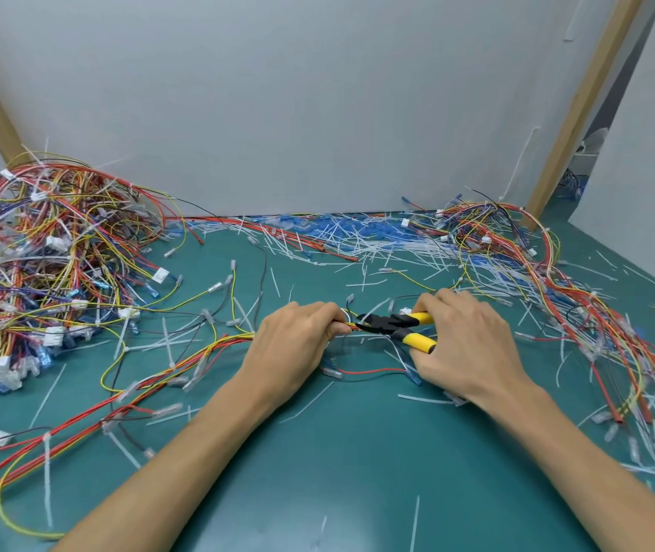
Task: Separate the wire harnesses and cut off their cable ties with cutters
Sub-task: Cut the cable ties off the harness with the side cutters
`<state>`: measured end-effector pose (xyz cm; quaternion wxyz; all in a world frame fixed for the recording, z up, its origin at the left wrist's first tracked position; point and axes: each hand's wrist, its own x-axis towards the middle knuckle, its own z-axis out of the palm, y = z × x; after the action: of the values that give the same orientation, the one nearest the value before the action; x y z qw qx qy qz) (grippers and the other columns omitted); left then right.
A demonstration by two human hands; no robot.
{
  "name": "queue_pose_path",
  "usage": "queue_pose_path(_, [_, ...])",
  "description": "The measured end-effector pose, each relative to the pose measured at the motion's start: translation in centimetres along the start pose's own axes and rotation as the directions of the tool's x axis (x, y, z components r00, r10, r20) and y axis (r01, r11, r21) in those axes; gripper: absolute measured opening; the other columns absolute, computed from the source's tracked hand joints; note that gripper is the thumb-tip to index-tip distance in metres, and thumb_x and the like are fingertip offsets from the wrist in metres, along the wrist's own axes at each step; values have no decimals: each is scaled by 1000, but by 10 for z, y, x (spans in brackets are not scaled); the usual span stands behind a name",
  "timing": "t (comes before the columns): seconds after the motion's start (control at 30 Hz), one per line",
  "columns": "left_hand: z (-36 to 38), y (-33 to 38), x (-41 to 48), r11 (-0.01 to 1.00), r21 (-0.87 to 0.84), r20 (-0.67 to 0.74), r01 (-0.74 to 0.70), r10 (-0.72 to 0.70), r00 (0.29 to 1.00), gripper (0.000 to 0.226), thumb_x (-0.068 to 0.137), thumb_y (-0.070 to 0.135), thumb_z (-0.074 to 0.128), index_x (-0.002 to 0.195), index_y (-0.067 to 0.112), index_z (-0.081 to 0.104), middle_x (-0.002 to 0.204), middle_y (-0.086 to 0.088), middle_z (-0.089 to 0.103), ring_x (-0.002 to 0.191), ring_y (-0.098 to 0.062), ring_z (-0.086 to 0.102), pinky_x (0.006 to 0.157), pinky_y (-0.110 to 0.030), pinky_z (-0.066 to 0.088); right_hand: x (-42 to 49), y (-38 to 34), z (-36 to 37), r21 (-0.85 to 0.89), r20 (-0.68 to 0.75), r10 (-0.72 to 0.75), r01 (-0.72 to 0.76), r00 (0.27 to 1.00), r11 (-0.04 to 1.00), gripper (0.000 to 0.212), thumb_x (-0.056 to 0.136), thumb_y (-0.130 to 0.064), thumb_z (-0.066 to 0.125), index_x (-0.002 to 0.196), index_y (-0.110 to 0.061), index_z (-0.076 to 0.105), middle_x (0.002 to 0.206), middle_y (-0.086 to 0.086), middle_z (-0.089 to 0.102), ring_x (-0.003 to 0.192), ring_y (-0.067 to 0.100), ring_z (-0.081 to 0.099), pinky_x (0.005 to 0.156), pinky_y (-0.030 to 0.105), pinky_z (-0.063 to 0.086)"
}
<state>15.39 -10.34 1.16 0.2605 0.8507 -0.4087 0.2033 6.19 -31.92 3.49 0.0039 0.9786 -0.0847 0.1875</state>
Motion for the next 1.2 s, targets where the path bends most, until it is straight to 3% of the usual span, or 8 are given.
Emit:
queue_pose_path(0.2, [-1, 0, -1, 1000, -18, -19, 6, -6, 1000, 40, 99, 45, 40, 96, 17, 68, 89, 5, 73, 69, -32, 56, 64, -34, 42, 1, -1, 2, -19, -21, -13, 12, 1000, 1000, 27, 78, -51, 66, 96, -32, 61, 85, -12, 58, 78, 17, 42, 67, 29, 31])
queue_pose_path(0.33, [-1, 1, -1, 1000, -8, -48, 4, -4, 999, 21, 99, 33, 56, 92, 17, 67, 85, 5, 72, 65, -32, 55, 63, -28, 34, 1, -2, 1, -22, 4, -24, 24, 1000, 999, 24, 83, -53, 66, 96, -33, 64, 85, -11, 58, 82, 20, 51, 65, 29, 29])
queue_pose_path(0.53, [-3, 2, -1, 1000, 5, -49, 11, -11, 999, 21, 99, 32, 56, 92, 15, 67, 85, 6, 72, 63, -29, 52, 63, -27, 32, 2, 1, -4, -21, -20, -67, 67, 998, 998, 27, 85, -60, 67, 100, -37, 67, 78, -7, 60, 83, 24, 56, 66, 32, 37])
queue_pose_path(0.6, [-3, 1, 0, 999, -24, -49, 45, -47, 998, 19, 100, 30, 56, 96, 15, 67, 87, 6, 71, 66, -29, 50, 63, -30, 34, 0, 0, -5, -5, -20, -52, 52, 998, 999, 30, 82, -62, 60, 88, -33, 66, 70, -8, 59, 76, 25, 58, 58, 31, 37])
queue_pose_path(0.7, [-5, 1, -1, 997, -53, -52, 58, -61, 997, 17, 101, 26, 56, 97, 14, 67, 85, 5, 70, 68, -31, 51, 64, -32, 37, -2, -4, -4, -31, 2, -11, 11, 1000, 999, 37, 74, -61, 48, 69, -24, 49, 57, -8, 50, 61, 27, 51, 50, 29, 31])
queue_pose_path(0.97, [-6, 2, 0, 999, -38, -72, 33, -35, 997, 19, 100, 28, 57, 95, 13, 67, 86, 4, 71, 66, -30, 50, 65, -28, 30, -2, -4, -1, -156, 7, -23, 24, 1000, 987, 41, 69, -63, 31, 71, -24, 44, 60, -8, 46, 59, 24, 48, 49, 28, 24])
queue_pose_path(1.2, [-5, 0, -1, 999, -33, -44, -7, 5, 999, 30, 101, 36, 48, 93, 13, 66, 85, 3, 71, 66, -29, 53, 65, -28, 31, 2, 3, 5, -99, 97, 21, -11, 995, 995, 40, 81, -61, 52, 72, -23, 47, 60, -6, 47, 63, 30, 49, 55, 32, 32])
